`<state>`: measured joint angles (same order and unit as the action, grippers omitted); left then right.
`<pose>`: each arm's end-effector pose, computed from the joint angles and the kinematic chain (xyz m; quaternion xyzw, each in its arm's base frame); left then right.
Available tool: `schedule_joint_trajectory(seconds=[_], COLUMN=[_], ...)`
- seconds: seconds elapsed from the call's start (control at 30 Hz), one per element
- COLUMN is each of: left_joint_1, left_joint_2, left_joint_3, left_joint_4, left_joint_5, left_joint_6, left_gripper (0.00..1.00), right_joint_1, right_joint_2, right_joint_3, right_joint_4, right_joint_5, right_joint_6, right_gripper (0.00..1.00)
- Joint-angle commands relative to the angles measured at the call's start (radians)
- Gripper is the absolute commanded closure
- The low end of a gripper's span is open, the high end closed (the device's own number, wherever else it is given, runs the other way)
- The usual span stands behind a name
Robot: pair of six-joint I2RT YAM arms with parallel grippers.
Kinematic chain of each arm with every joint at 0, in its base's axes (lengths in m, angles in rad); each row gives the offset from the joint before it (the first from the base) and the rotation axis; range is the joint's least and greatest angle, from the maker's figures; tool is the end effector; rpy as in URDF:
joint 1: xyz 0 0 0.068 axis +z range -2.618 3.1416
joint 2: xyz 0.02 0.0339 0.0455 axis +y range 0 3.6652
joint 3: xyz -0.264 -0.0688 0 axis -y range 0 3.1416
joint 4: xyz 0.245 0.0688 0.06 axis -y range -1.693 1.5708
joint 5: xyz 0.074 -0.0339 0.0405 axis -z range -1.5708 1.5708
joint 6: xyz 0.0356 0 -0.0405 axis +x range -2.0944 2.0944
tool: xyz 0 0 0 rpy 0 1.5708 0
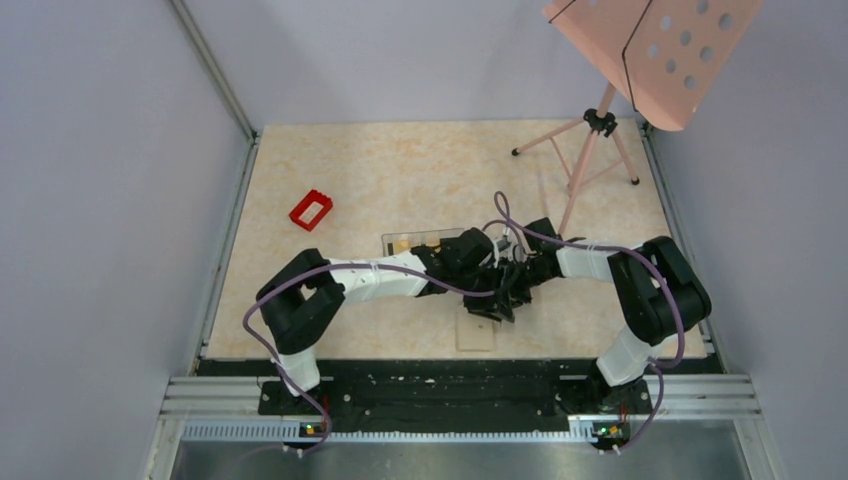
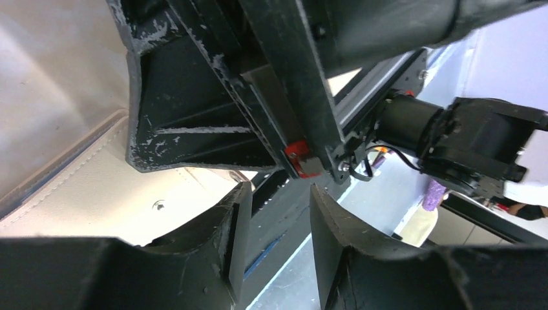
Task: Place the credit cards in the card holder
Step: Close the card holder at the center of the board.
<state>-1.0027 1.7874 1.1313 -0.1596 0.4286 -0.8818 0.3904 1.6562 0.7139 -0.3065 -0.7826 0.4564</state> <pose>0.1922 -0.3286 0.1919 0.1331 0.9019 -0.4076 0.0519 0.2369 0.1246 0.1195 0.0310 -0.9140 -0.4041 0.0196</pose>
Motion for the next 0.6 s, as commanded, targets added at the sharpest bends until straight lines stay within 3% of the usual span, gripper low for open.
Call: schedule_joint_trajectory(seconds=[0.0,0.23,0.57], left_joint_1=[-0.019,-0.024,-0.024], left_joint_2=[0.054,0.096,0.073], left_joint_3=[0.088,0.139,0.12], left_joint_4=[-0.156,-0.224,-0.237], left_joint_5=[-0.057,-0.09,-0.111], left_joint_6=[0.056,0.085,0.085], left_gripper=[0.57,0.64,0.96], right_joint_1=[0.01,0.009,0.009], right_joint_2=[-0.003,-0.004,-0.013], right_joint_3=[0.014,0.015,0.007], right_joint_4=[0.006,0.007,0.004], right_joint_5=[0.03,0.027,0.026], right_joint_6=[-0.01,-0.008,-0.01], right_gripper=[1.0,1.0,1.0])
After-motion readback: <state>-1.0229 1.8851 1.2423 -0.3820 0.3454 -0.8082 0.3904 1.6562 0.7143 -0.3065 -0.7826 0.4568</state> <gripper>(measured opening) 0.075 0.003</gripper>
